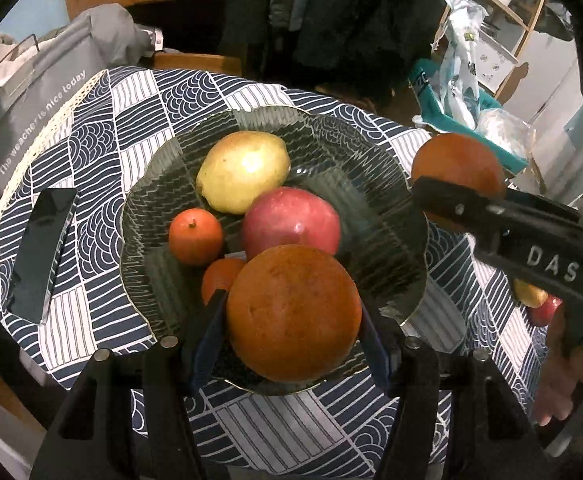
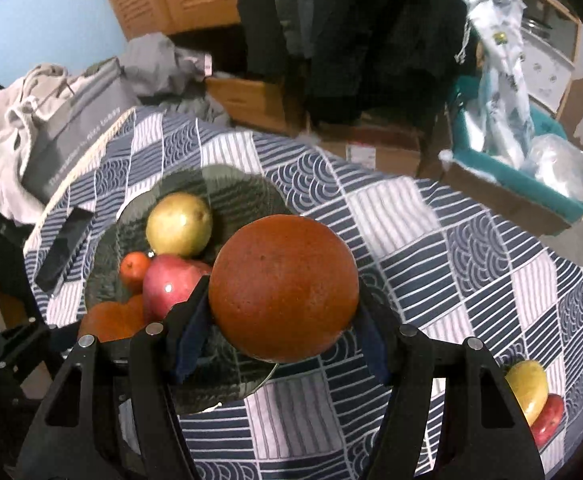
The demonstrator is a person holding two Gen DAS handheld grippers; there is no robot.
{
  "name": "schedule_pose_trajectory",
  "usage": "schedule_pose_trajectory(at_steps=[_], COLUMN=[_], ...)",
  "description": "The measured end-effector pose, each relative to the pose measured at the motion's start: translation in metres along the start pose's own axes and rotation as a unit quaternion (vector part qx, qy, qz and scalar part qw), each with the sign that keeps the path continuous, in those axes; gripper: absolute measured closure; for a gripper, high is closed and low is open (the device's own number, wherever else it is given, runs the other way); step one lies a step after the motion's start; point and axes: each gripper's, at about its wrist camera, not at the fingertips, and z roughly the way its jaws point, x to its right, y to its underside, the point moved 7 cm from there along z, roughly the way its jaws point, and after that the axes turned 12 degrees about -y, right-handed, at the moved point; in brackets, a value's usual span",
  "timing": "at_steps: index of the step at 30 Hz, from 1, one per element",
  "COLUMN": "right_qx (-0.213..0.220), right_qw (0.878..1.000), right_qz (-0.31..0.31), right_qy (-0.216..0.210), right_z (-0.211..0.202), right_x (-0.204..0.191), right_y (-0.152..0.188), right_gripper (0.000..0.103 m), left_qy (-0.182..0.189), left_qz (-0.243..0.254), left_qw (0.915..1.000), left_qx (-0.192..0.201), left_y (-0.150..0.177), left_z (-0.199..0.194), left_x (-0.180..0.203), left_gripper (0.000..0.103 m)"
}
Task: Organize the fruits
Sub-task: 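Lower the left gripper's orange onto the plate while the right gripper lowers its orange beside it, then open both grippers and withdraw them up from the plate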
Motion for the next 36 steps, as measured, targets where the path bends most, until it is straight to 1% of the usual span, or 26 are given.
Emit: schedule_pose_trajectory(at_steps=[5,12,20,23,26,28,29,30,33,36], right_qx=[-0.019,-0.027,-0.045,-0.026,-0.006,0.004,0.010,0.015,0.027,0.034], right_qw=[1.000,0.999,0.998,0.999,0.999,0.999,0.999,0.999,0.999,0.999], right_qz=[0.001,0.009,0.012,0.010,0.010,0.013,0.016,0.017,0.019,0.019], right_qy=[-0.004,-0.028,-0.033,-0.040,-0.041,-0.043,-0.044,-0.042,-0.040,-0.025], right_z=[0.012,0.016,0.025,0.018,0.005,-0.002,-0.006,-0.010,-0.019,-0.029], right_x=[0.000,-0.004,-0.007,-0.009,-0.011,-0.011,-0.011,-0.010,-0.010,-0.007], right_y=[0.007,0.007,0.011,0.006,-0.005,-0.011,-0.013,-0.015,-0.019,-0.021], right_gripper=[0.037,0.036,0.034,0.034,0.033,0.032,0.030,0.030,0.030,0.030], left_qy=[0.003,-0.003,-0.006,-0.008,-0.007,-0.011,-0.011,-0.013,-0.018,-0.023], left_qz=[-0.011,-0.017,-0.021,-0.018,-0.014,-0.010,-0.009,-0.010,-0.006,-0.003], left_qw=[0.9997,0.9990,0.9969,0.9964,0.9972,0.9984,0.9990,0.9993,0.9996,0.9997], left_qx=[-0.020,-0.040,-0.076,-0.082,-0.072,-0.055,-0.042,-0.033,-0.021,-0.008], left_y=[0.002,0.006,0.014,0.016,0.015,0.010,0.007,0.005,0.001,-0.003], left_z=[0.008,0.014,0.025,0.026,0.020,0.011,0.006,0.002,-0.005,-0.010], left_x=[-0.003,-0.005,-0.006,-0.006,-0.006,-0.004,-0.005,-0.005,-0.005,-0.003], left_gripper=[0.039,0.039,0.039,0.039,0.035,0.023,0.022,0.021,0.021,0.021])
